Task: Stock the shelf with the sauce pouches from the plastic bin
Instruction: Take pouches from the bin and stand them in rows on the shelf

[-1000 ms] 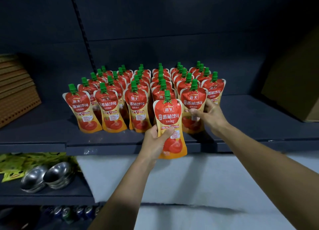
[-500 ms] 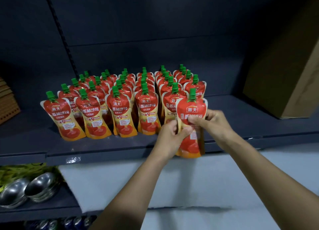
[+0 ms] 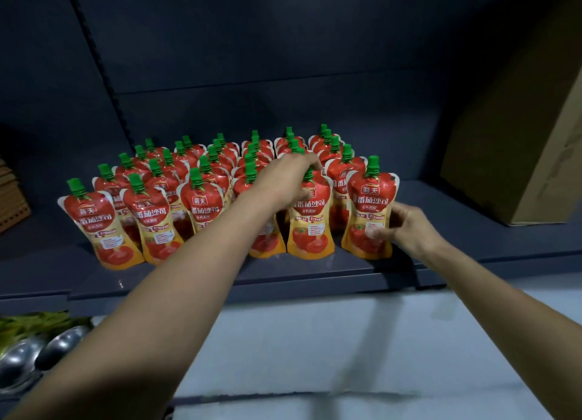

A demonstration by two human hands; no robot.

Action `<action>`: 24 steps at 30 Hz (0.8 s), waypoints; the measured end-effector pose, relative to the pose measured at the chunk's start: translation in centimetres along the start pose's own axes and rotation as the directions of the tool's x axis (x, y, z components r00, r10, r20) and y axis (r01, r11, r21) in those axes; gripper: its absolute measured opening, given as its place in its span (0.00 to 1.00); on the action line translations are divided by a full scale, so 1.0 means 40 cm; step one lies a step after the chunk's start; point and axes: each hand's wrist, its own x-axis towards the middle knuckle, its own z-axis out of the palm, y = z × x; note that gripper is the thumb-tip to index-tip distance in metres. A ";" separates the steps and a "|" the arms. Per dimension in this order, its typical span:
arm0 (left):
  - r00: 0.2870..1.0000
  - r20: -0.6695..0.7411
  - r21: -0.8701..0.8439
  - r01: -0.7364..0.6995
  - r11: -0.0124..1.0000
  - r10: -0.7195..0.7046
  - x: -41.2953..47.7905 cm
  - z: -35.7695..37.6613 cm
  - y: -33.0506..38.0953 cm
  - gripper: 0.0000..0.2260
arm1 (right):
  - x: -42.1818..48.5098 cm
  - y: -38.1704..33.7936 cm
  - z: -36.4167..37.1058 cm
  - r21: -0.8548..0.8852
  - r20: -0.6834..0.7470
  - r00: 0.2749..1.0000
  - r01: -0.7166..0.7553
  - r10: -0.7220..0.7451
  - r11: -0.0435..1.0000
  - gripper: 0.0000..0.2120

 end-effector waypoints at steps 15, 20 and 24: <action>0.998 -0.056 -0.074 0.013 0.997 -0.018 0.046 0.035 -0.002 0.13 | 0.058 0.022 0.020 -0.017 0.082 0.997 -0.014 0.015 1.000 0.16; 1.000 -0.018 -0.111 0.005 0.994 -0.007 0.049 0.027 -0.007 0.12 | 0.058 0.018 0.011 -0.018 0.107 0.994 -0.012 0.014 1.000 0.18; 1.000 0.009 -0.095 0.009 0.995 -0.009 0.051 0.021 -0.006 0.13 | 0.061 0.018 0.008 -0.042 0.119 0.993 -0.004 0.009 0.999 0.18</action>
